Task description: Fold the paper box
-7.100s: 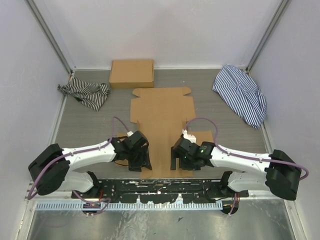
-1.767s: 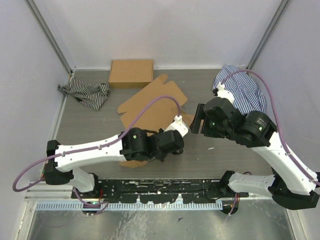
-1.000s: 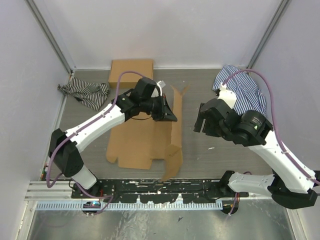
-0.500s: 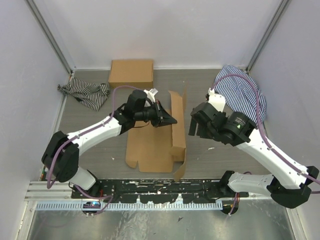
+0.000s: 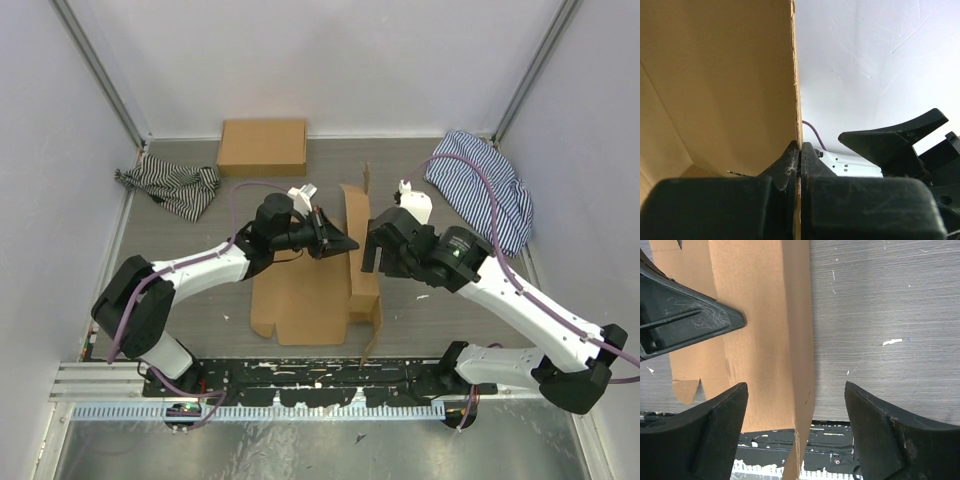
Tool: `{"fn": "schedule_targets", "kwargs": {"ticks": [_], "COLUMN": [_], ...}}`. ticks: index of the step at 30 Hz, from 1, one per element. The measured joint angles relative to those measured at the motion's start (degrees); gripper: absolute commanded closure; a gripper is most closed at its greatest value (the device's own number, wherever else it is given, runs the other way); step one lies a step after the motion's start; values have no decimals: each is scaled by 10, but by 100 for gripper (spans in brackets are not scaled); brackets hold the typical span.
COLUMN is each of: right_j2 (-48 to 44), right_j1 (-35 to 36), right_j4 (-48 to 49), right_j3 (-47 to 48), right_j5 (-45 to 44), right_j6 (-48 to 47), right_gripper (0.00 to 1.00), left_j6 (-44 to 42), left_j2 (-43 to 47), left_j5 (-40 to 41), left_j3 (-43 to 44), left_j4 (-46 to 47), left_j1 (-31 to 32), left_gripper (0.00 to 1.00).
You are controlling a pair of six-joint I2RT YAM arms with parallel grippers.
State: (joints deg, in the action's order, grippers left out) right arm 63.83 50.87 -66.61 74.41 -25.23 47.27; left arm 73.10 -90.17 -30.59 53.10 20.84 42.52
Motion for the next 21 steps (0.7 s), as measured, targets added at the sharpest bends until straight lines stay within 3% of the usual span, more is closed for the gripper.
{"fn": "schedule_targets", "kwargs": {"ticks": [5,21], "right_j2": [17,57], "right_j1": [0,0], "right_j4": [23,61], "right_j3": [-7,-19], "right_j5": [11,70], "right_j6": [-5,-43], "right_gripper": [4,5], "left_j6": [7,9], "left_j2": [-3,-12], "left_j5": [0,1], "left_j3": [-20,-36], "left_j4": [31,76], "left_j1": [0,0], "left_gripper": [92,91]}}
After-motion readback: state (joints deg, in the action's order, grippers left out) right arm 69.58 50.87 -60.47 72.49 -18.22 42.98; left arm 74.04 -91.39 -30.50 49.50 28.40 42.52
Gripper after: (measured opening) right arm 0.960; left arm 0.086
